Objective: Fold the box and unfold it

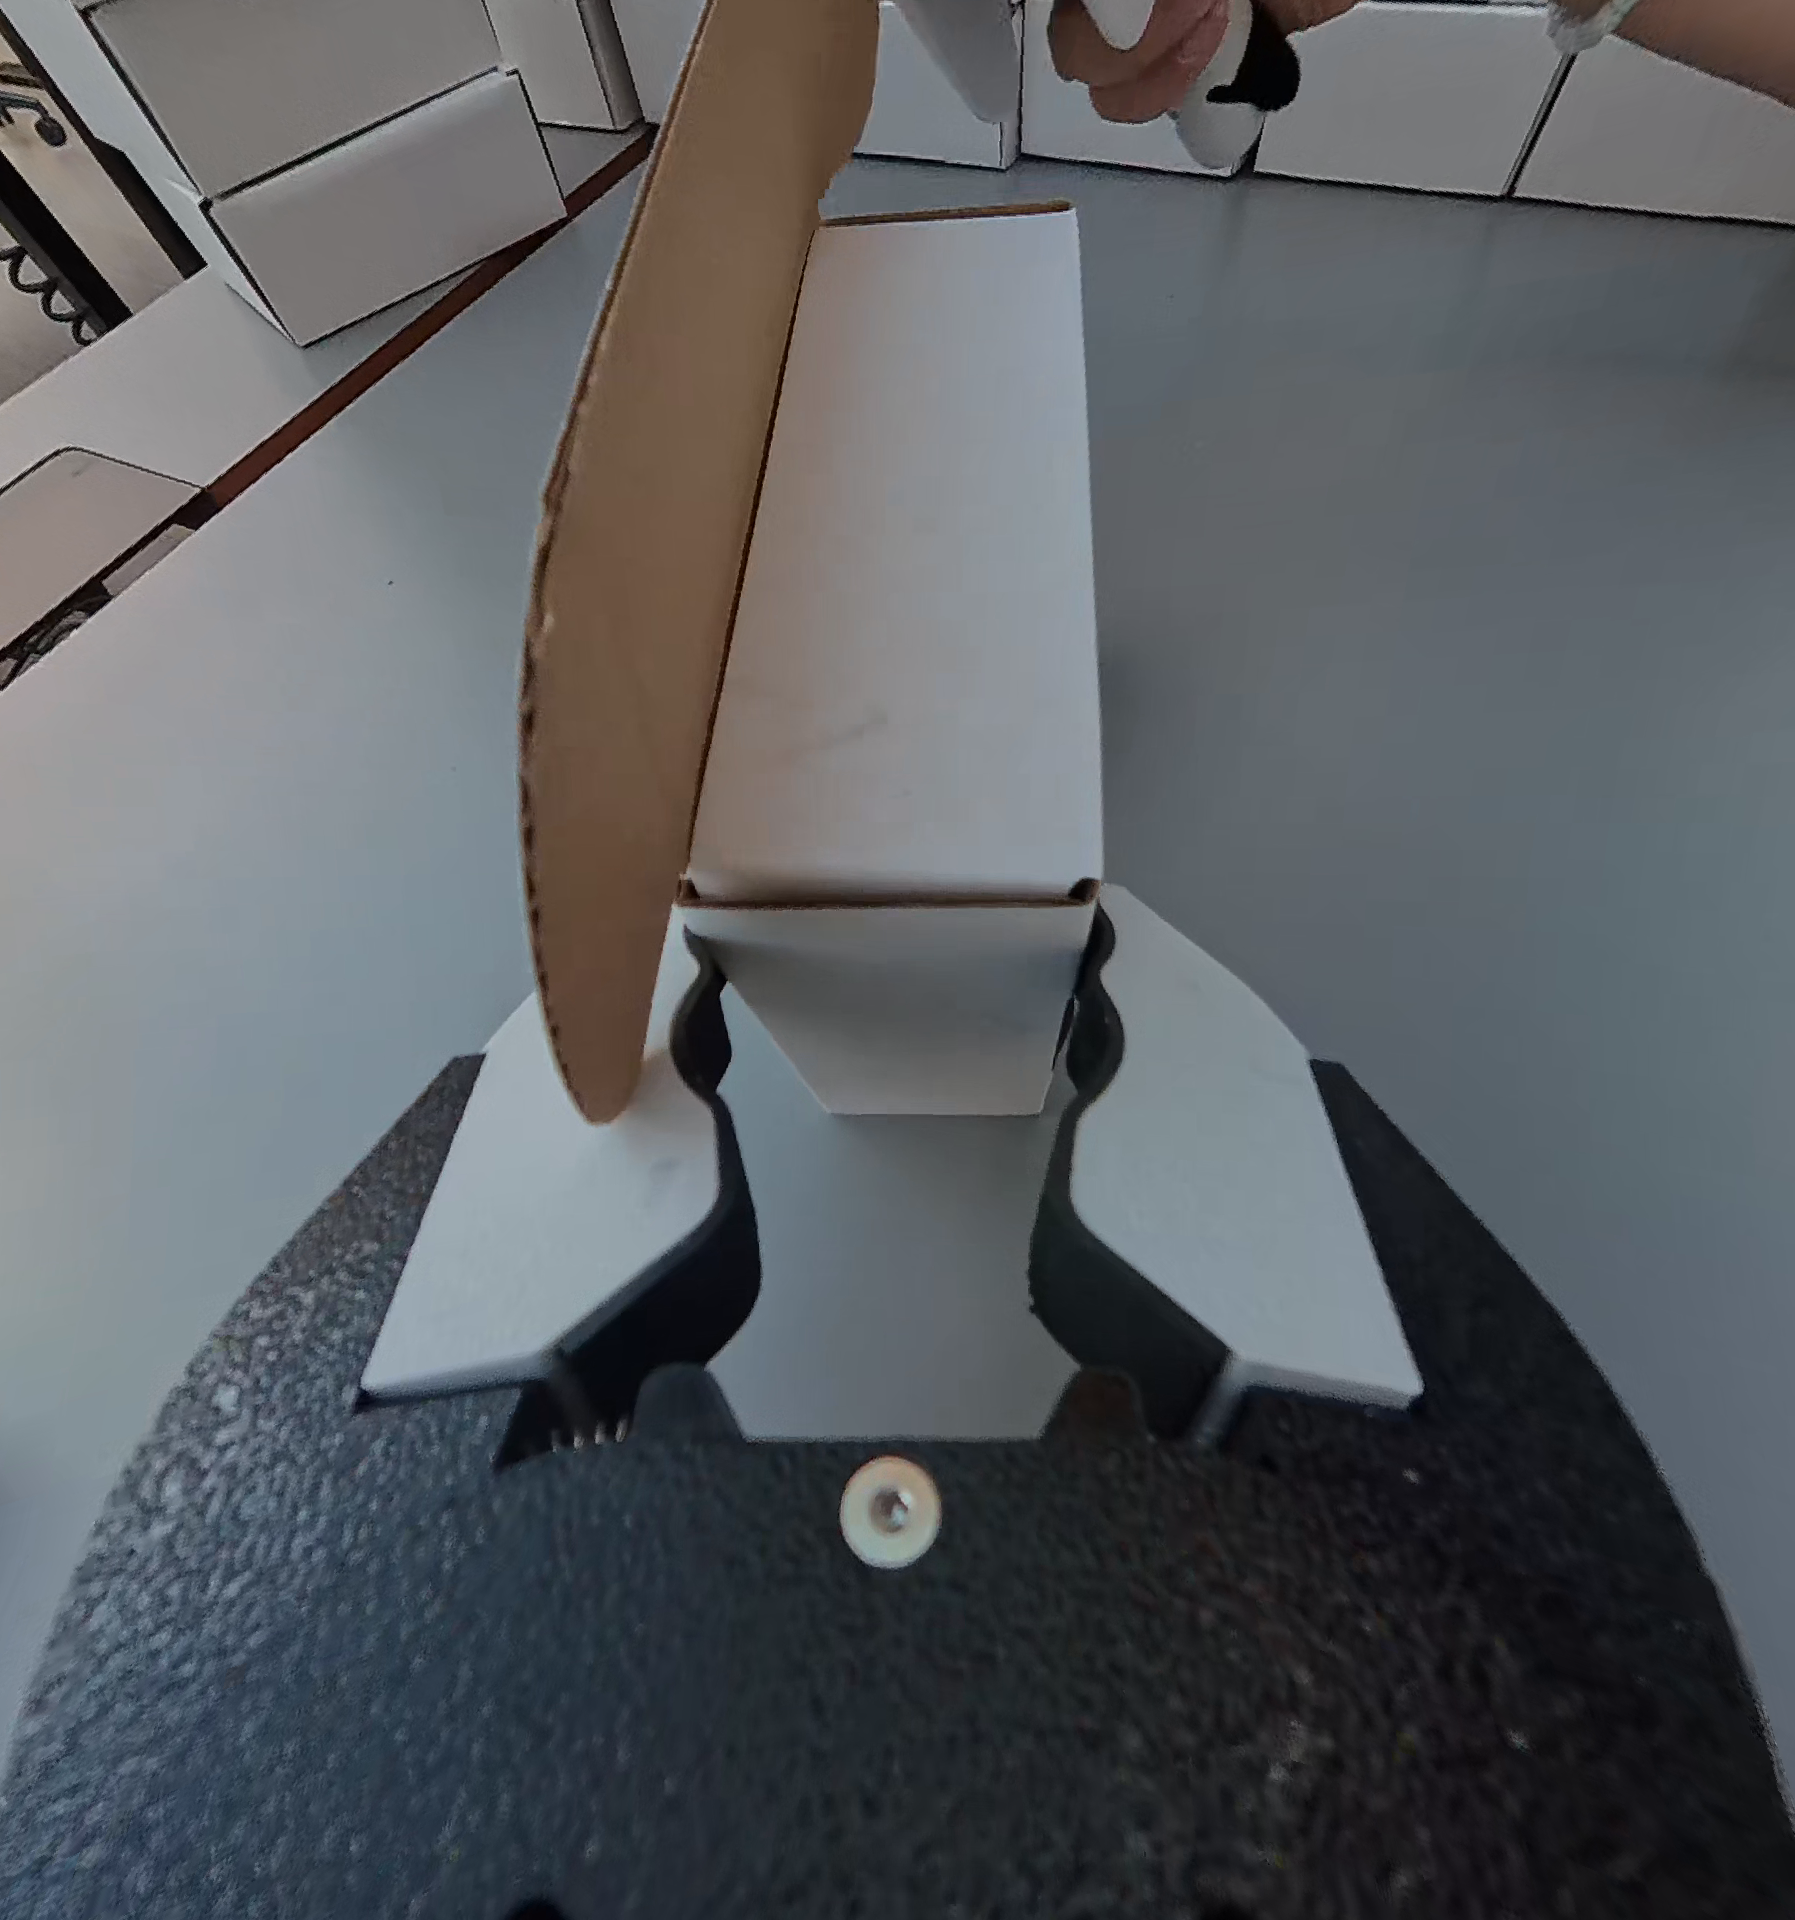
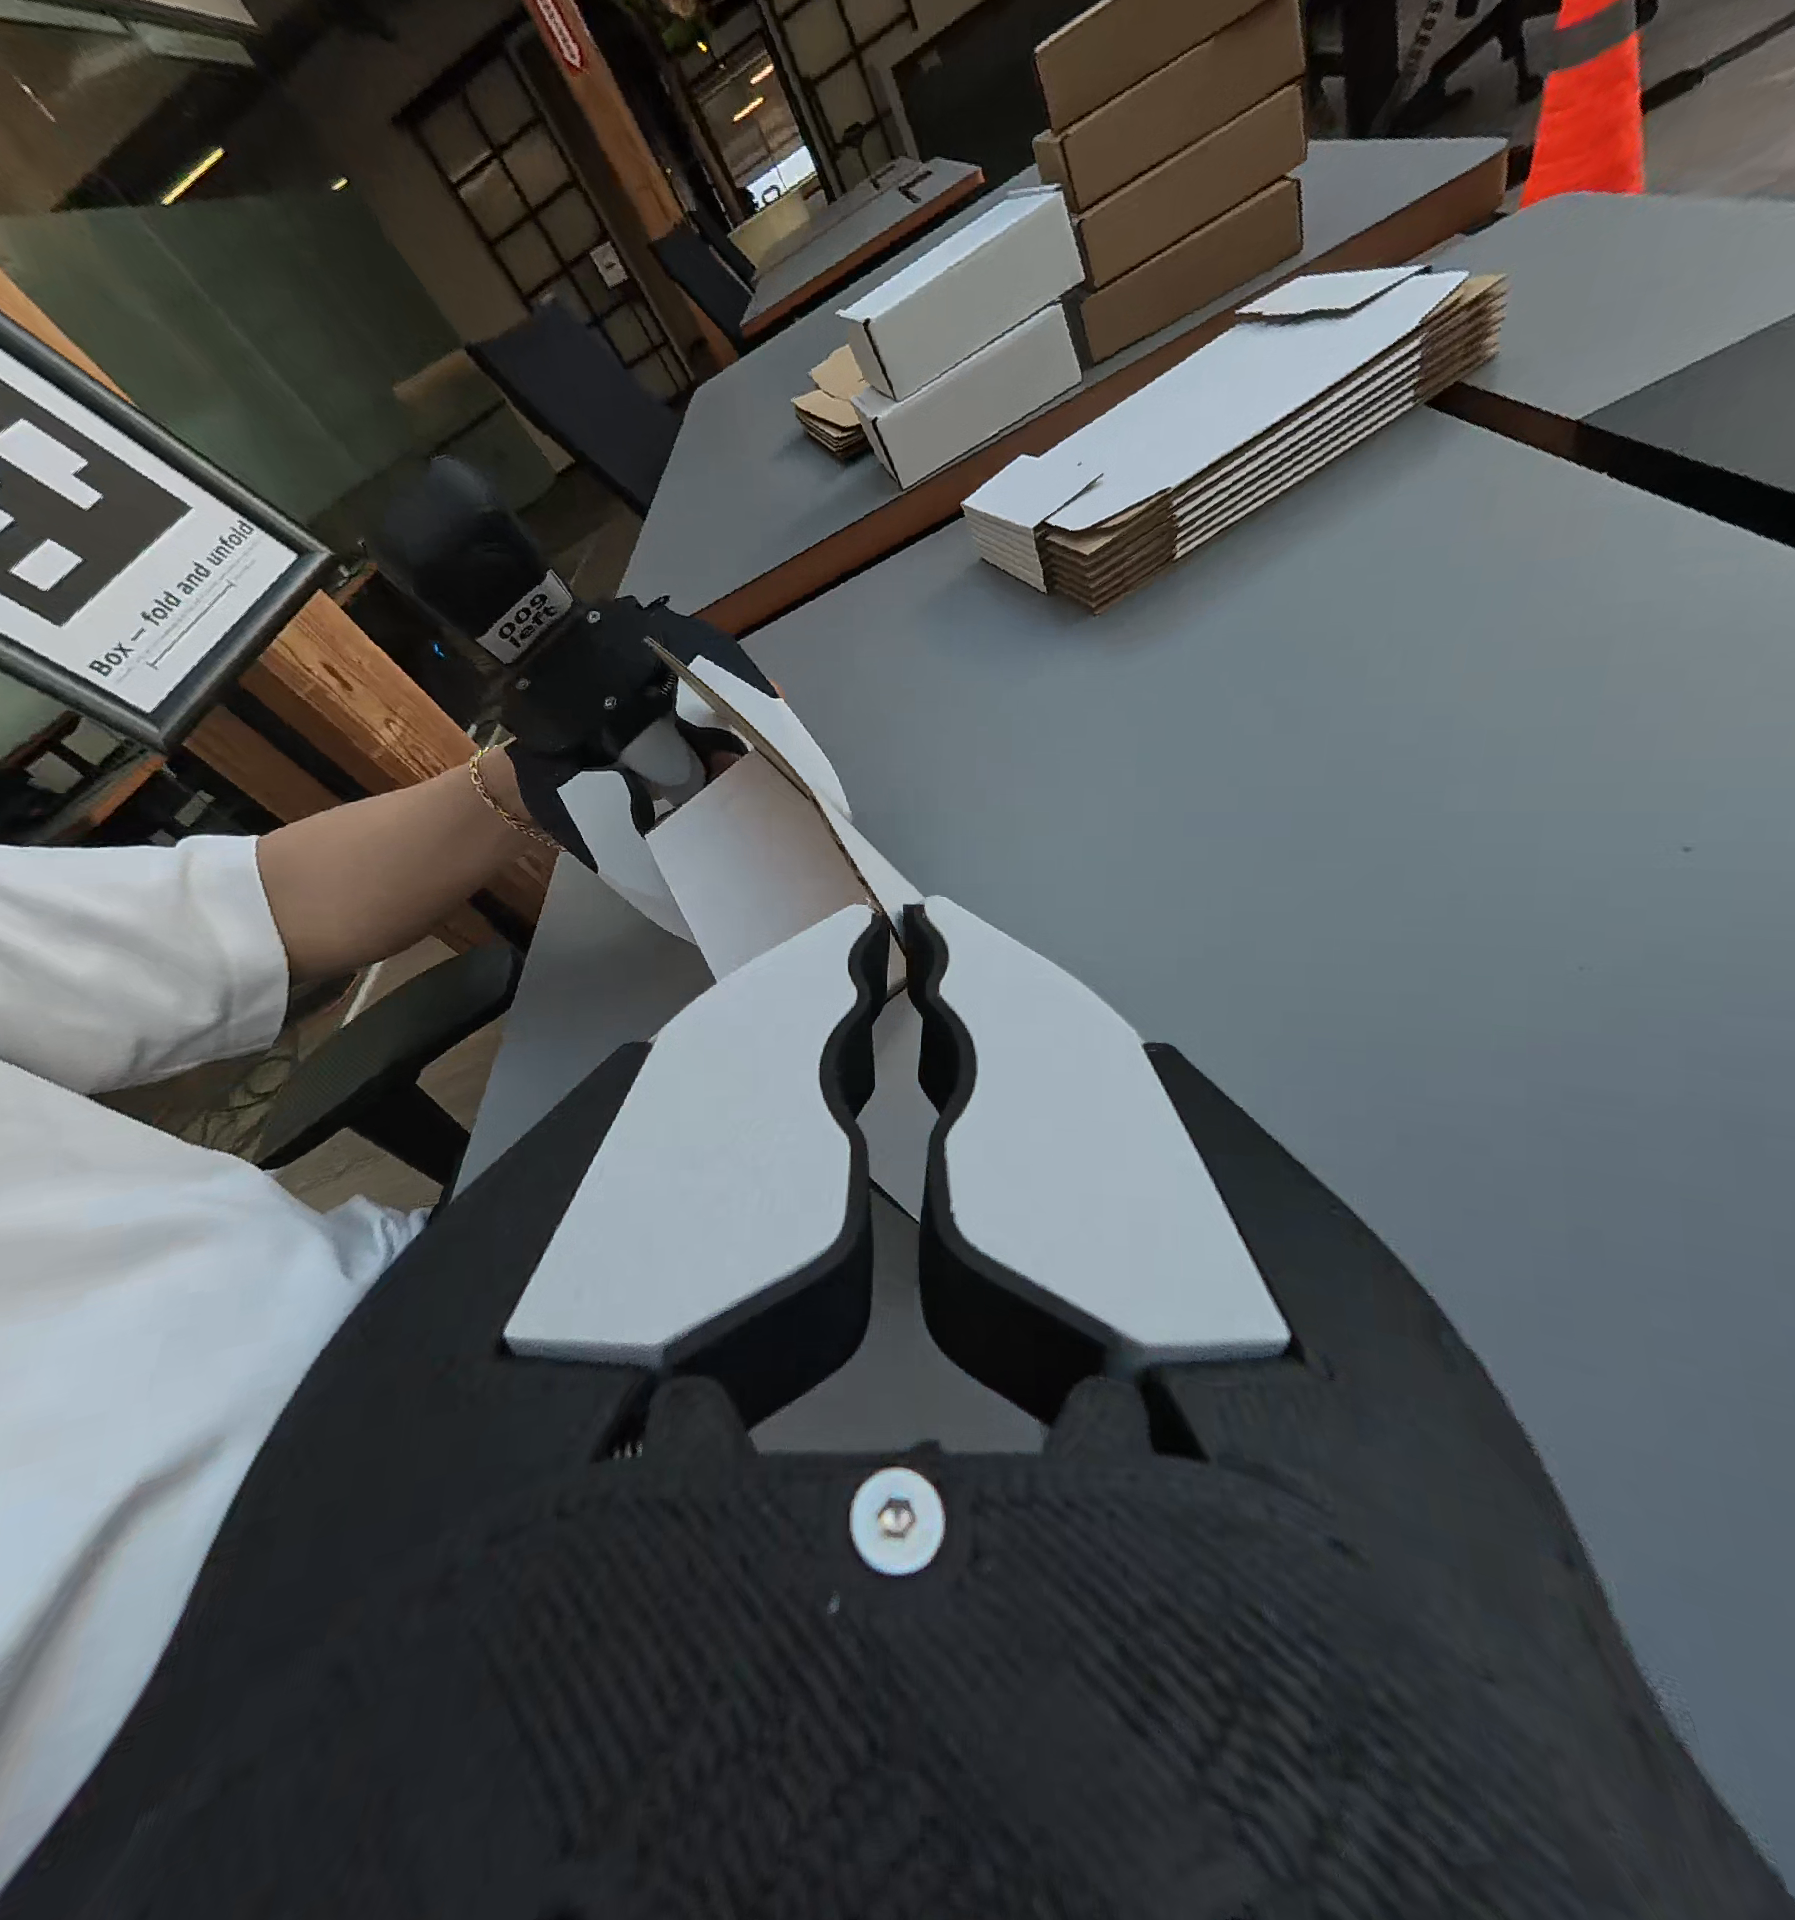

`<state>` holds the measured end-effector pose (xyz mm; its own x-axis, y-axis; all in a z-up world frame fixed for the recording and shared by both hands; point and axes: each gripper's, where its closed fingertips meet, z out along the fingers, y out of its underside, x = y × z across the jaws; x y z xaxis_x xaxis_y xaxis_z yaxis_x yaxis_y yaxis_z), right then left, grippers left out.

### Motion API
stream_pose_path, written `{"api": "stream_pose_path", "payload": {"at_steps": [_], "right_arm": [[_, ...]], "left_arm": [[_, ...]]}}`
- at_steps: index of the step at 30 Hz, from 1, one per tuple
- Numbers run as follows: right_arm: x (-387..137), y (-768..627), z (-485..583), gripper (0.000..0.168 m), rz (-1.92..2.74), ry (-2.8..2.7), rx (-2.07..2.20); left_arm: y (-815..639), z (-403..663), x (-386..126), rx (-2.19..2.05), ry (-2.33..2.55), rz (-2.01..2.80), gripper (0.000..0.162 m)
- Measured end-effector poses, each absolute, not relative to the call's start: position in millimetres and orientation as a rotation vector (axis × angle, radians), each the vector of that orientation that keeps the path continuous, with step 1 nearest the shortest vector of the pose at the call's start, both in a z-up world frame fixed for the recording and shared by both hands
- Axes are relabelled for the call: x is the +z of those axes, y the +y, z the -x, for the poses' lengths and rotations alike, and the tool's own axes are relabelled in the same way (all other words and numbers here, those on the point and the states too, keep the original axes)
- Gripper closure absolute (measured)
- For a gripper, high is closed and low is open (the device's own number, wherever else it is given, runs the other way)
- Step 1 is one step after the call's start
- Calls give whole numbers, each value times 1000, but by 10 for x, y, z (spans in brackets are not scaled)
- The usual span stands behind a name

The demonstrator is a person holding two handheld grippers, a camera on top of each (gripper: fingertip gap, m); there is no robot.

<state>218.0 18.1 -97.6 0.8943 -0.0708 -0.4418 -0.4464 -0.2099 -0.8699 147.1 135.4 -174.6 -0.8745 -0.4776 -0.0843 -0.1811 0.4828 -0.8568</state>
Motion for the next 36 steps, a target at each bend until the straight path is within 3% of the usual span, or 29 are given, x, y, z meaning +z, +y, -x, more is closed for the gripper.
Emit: {"api": "stream_pose_path", "payload": {"at_steps": [36], "right_arm": [[-1095, 212, -2132, 163, 1895, 398, 65]], "left_arm": [[1266, -1552, -1775, -1232, 2410, 674, 98]]}}
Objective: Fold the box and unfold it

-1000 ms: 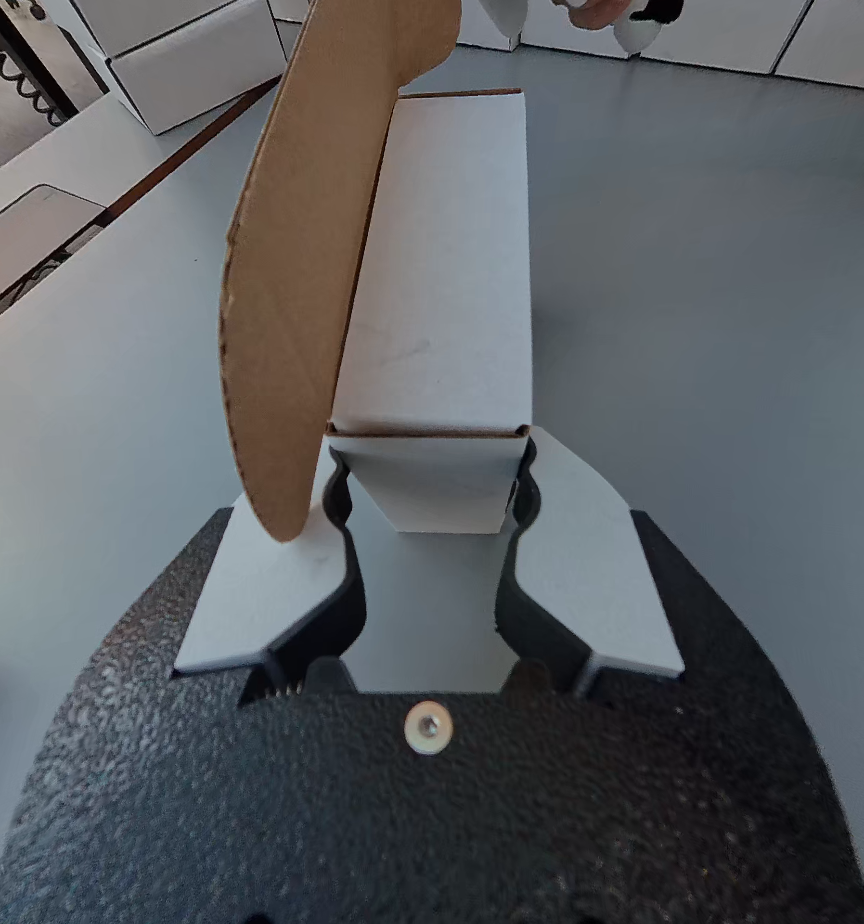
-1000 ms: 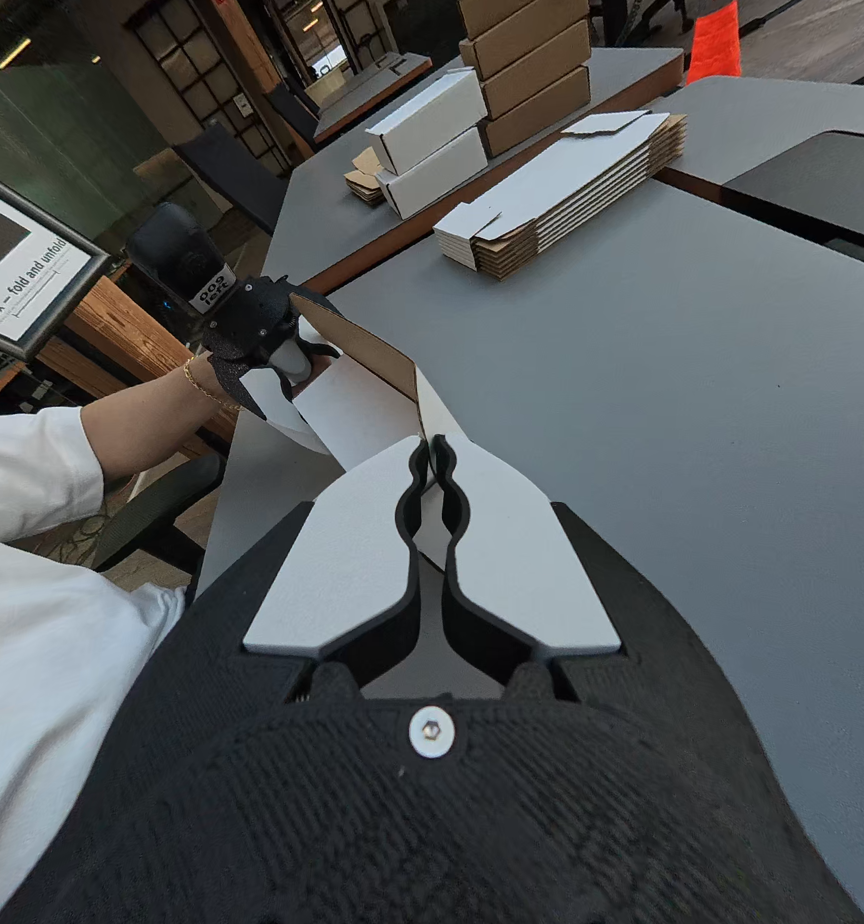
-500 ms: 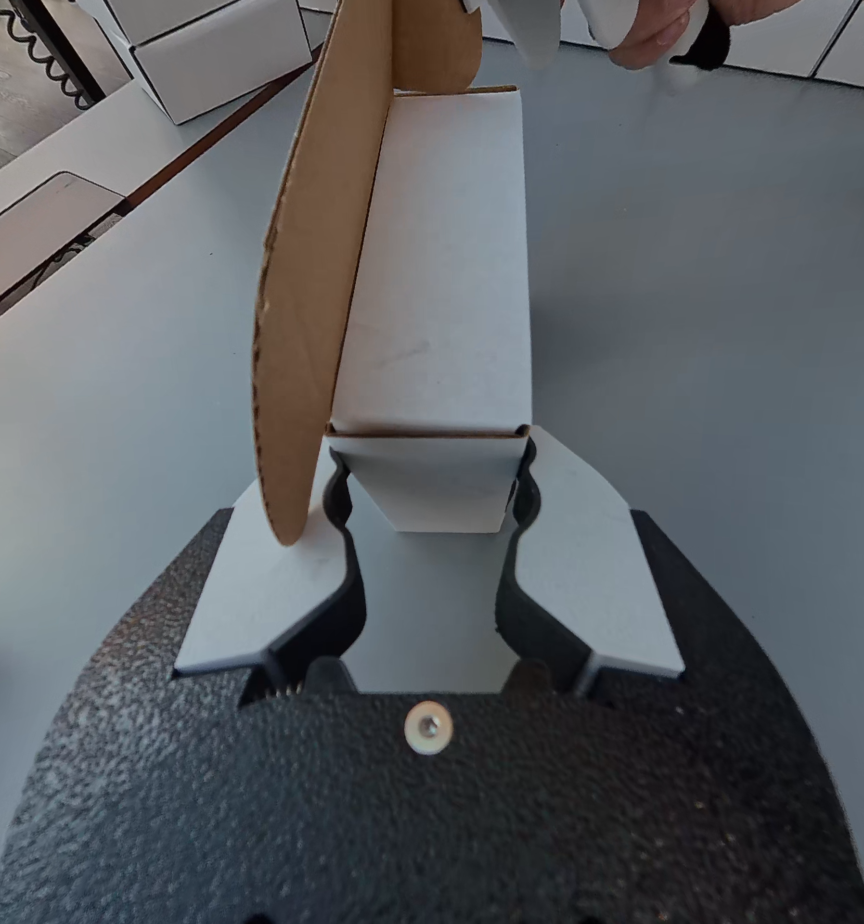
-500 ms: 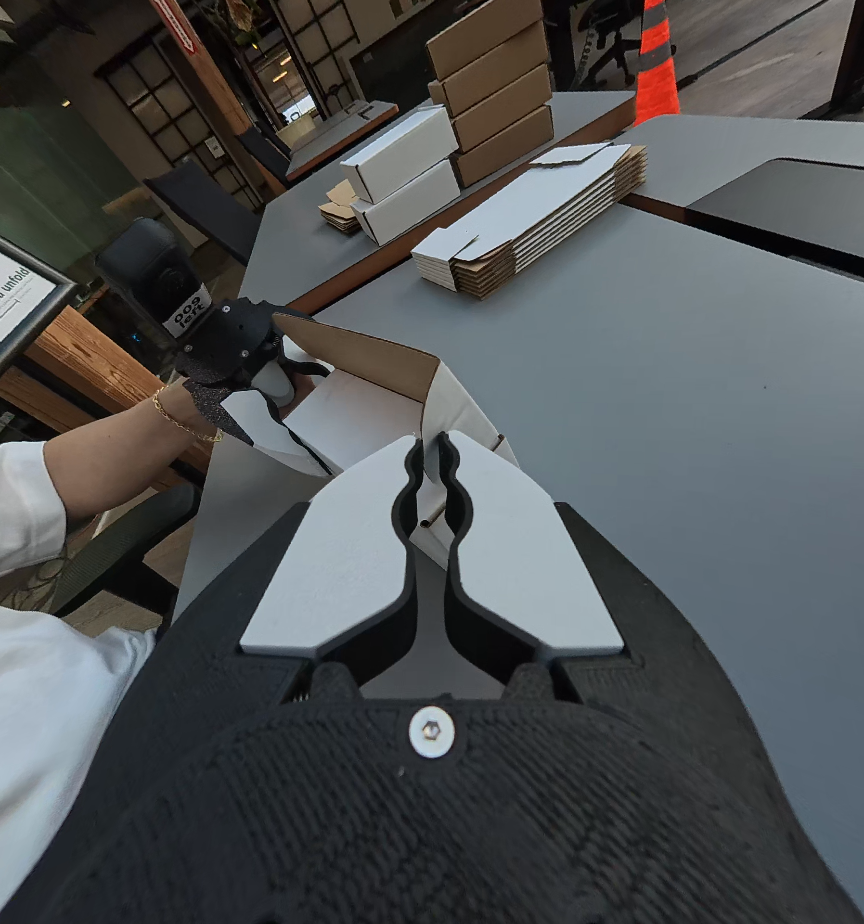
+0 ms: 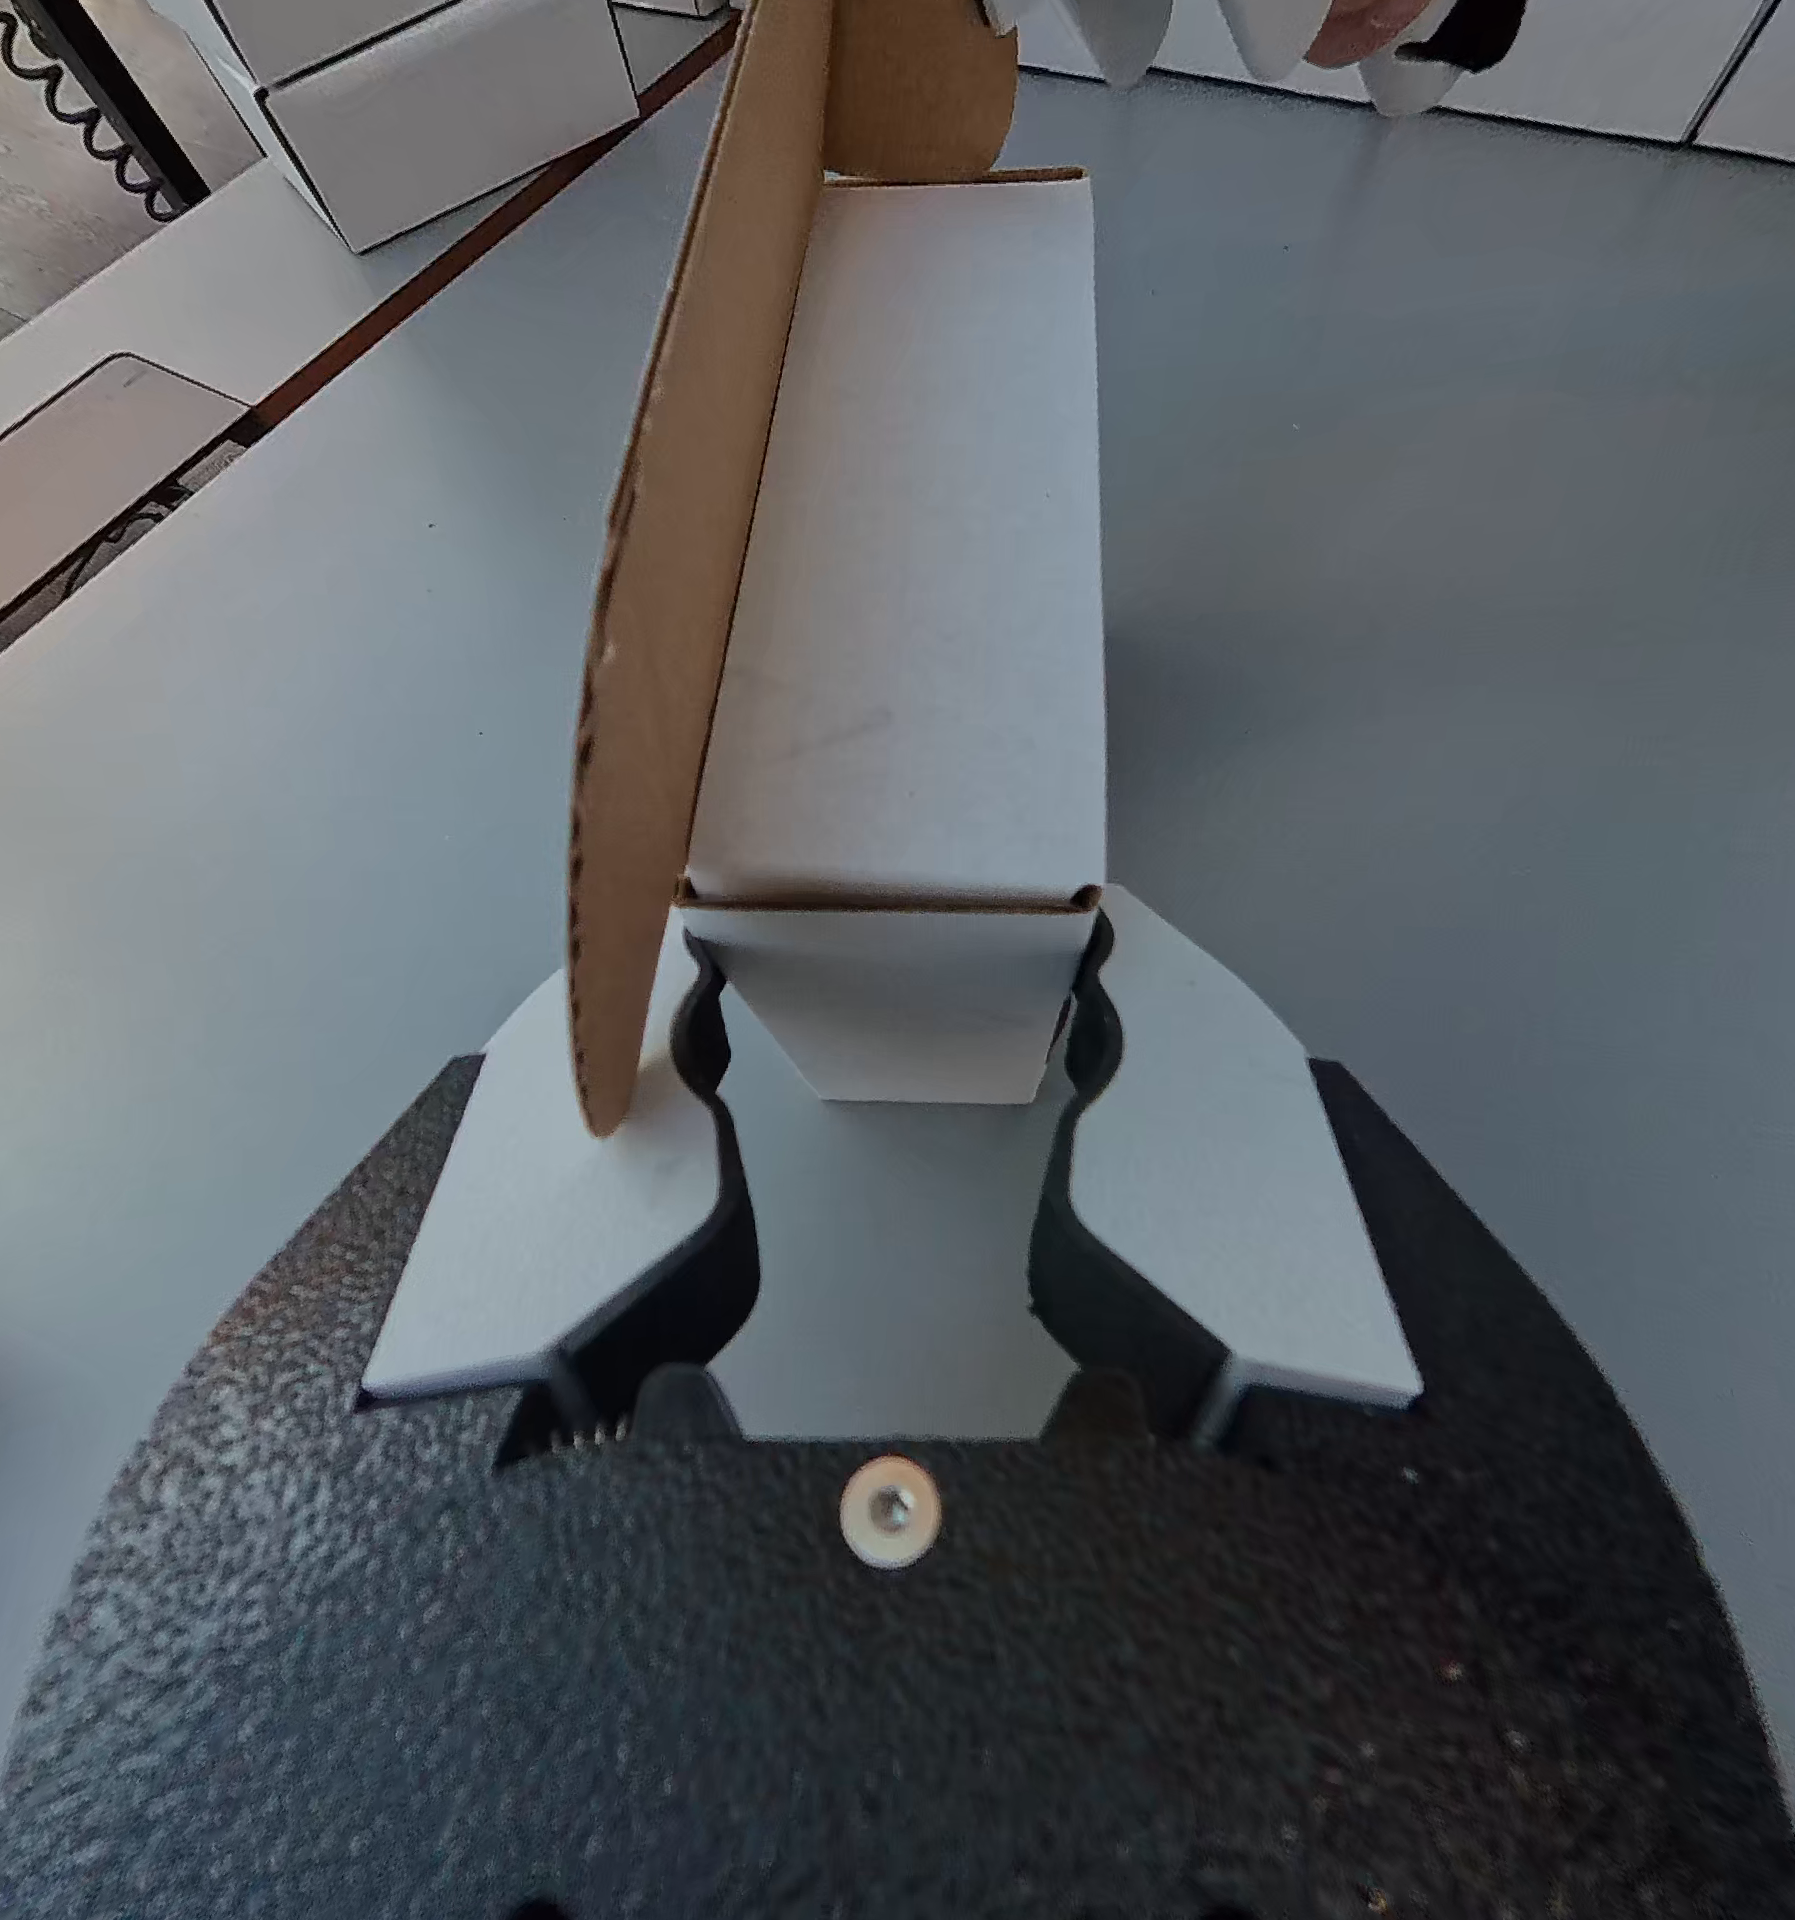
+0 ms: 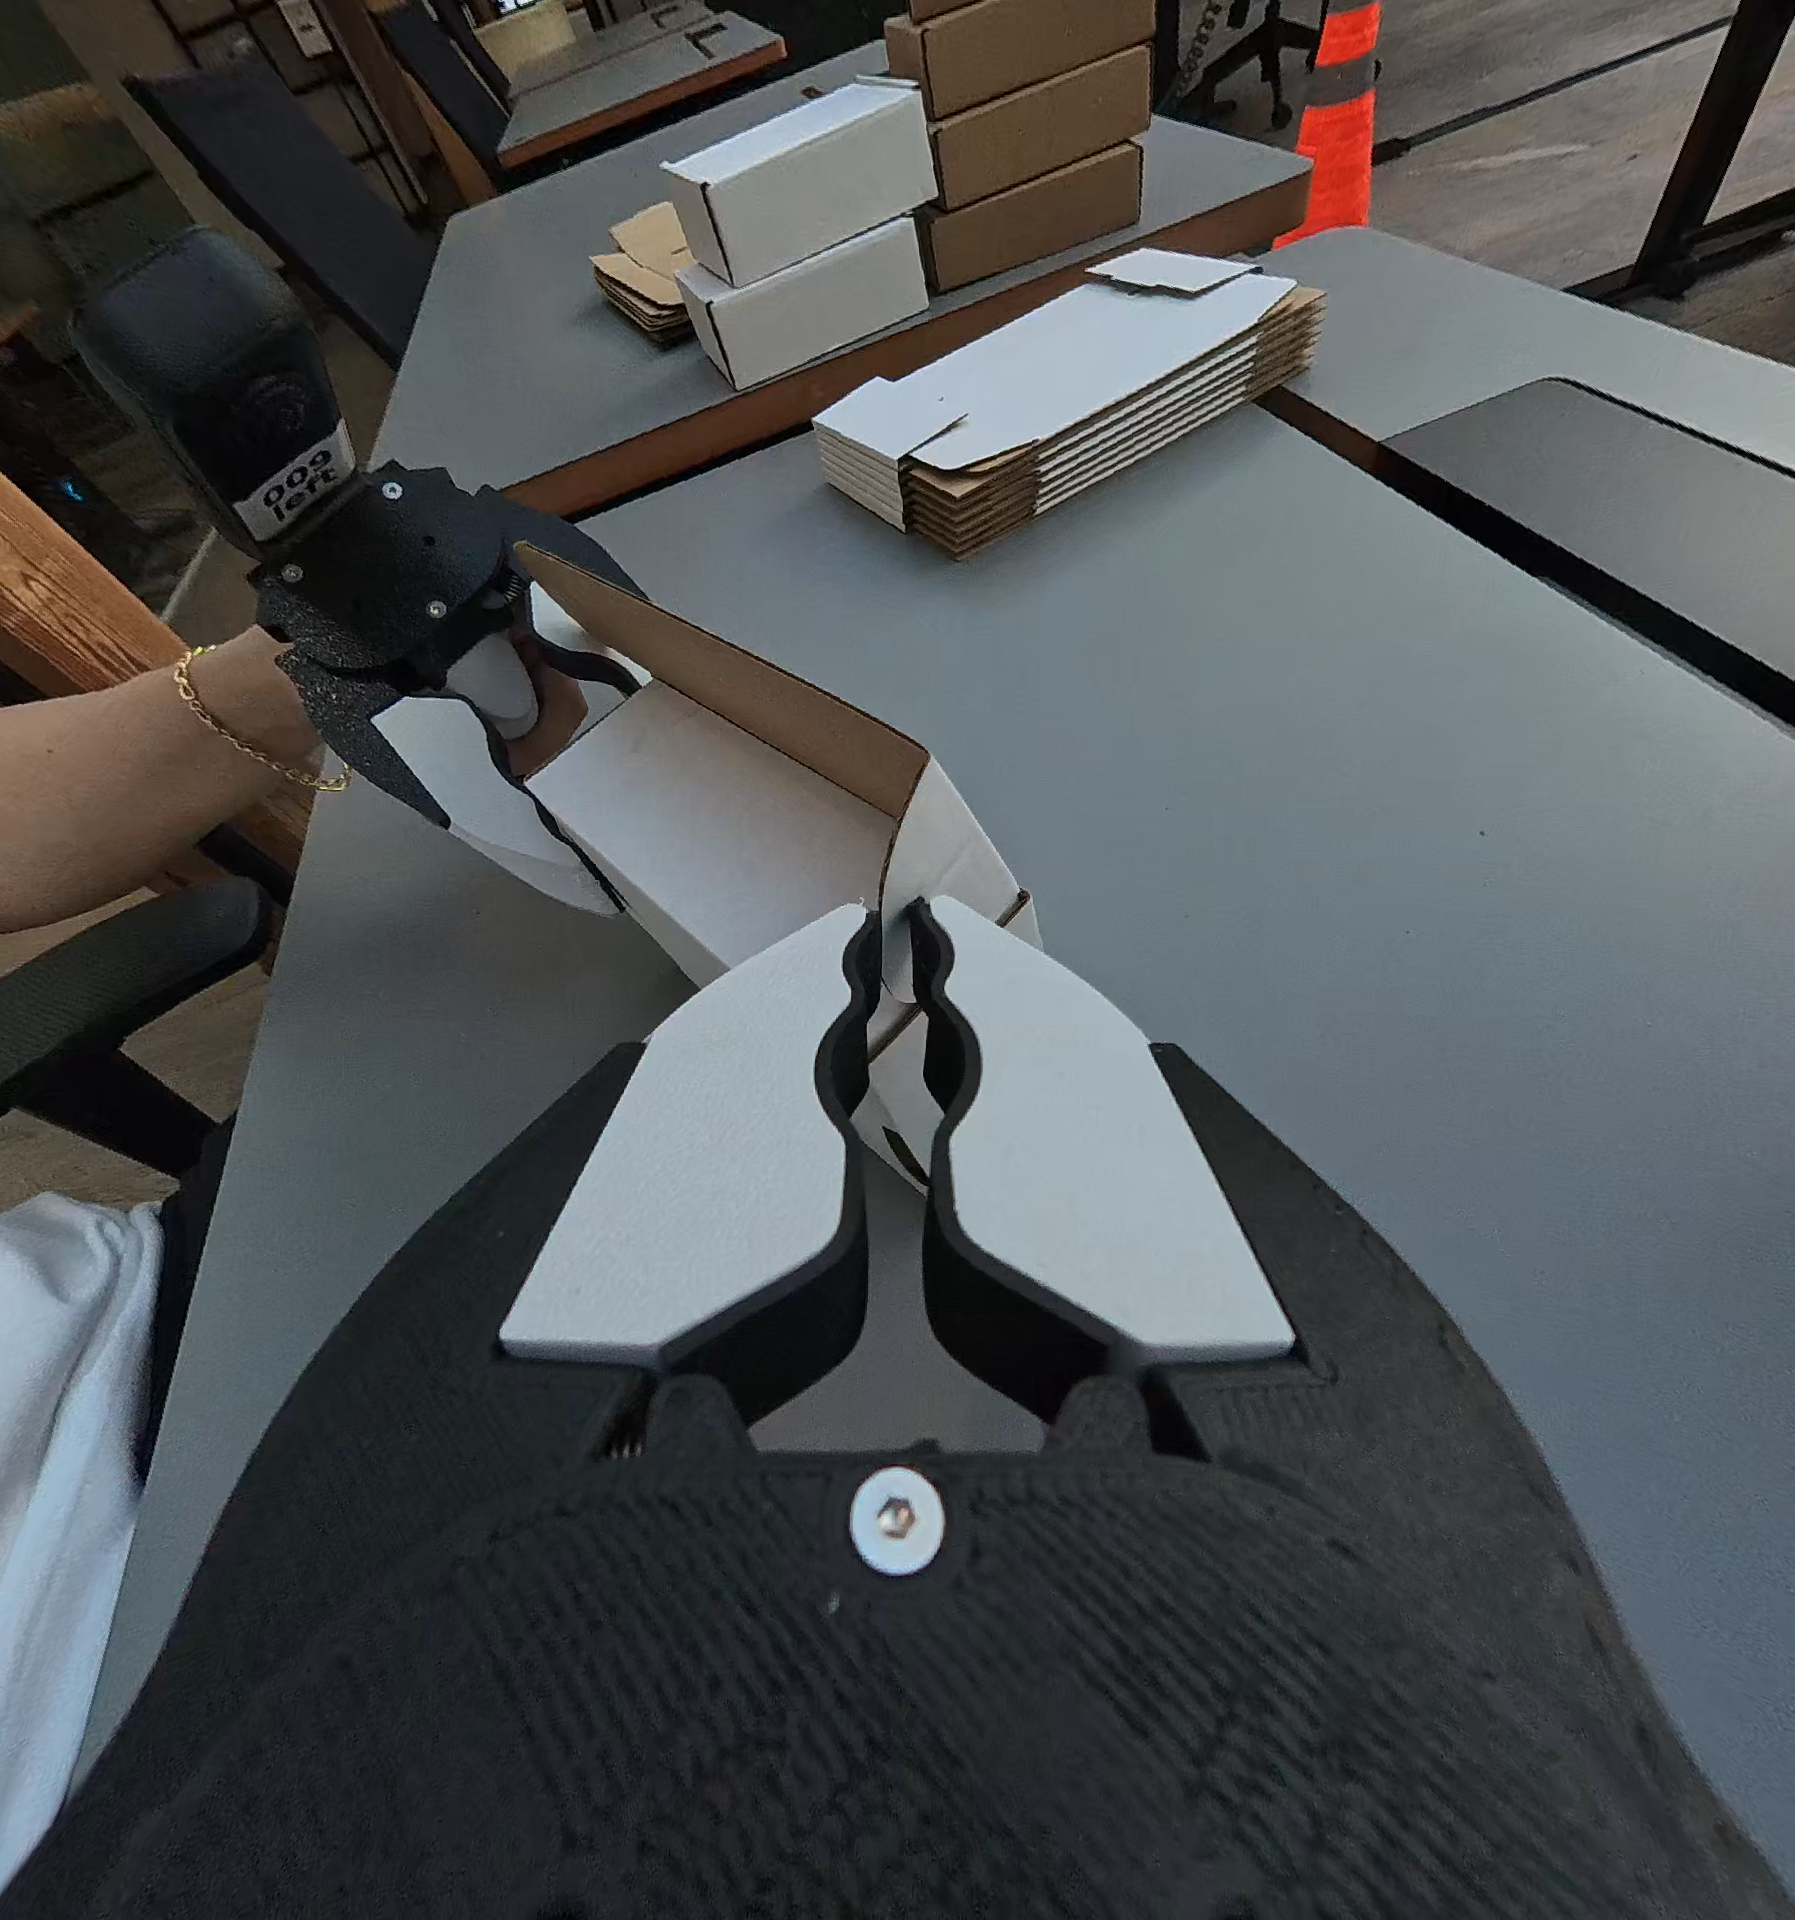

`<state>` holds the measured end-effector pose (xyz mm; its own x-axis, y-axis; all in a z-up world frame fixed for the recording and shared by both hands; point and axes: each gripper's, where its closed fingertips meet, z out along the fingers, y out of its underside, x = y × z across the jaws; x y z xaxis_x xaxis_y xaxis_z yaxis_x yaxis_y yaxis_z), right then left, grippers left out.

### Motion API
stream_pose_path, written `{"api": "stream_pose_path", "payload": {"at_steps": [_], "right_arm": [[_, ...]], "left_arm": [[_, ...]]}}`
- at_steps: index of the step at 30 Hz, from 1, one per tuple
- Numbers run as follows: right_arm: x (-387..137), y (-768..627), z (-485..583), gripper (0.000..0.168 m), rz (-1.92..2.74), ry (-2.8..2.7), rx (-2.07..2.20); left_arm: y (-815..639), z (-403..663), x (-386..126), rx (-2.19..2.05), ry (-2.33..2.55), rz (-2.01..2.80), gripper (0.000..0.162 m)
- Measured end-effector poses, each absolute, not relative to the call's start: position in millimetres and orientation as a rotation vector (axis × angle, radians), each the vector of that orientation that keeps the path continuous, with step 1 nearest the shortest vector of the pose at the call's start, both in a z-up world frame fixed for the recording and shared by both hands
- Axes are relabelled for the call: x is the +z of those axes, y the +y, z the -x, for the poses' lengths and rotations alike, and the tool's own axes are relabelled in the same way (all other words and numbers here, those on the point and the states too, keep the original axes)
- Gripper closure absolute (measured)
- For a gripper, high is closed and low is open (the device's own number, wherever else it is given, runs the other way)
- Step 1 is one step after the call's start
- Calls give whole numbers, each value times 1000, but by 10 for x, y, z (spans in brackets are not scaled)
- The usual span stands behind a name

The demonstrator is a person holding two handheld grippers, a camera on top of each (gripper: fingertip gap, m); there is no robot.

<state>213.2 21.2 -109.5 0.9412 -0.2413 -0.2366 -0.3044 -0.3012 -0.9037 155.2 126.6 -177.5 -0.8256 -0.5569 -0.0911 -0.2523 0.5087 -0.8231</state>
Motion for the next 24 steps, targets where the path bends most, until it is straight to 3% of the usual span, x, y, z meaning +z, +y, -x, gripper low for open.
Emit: {"api": "stream_pose_path", "payload": {"at_steps": [16, 21, 24], "right_arm": [[-1182, 242, -2194, 165, 1867, 520, -61], [-1187, 268, -2234, 166, 1861, 553, -103], [-1191, 296, -2226, 167, 1864, 551, -112]], "left_arm": [[1280, -1553, -1740, -1292, 2305, 681, 97], [1410, -1402, -1599, -1319, 2186, 613, 88], [1529, -1289, -1435, -1311, 2098, 584, 93]]}}
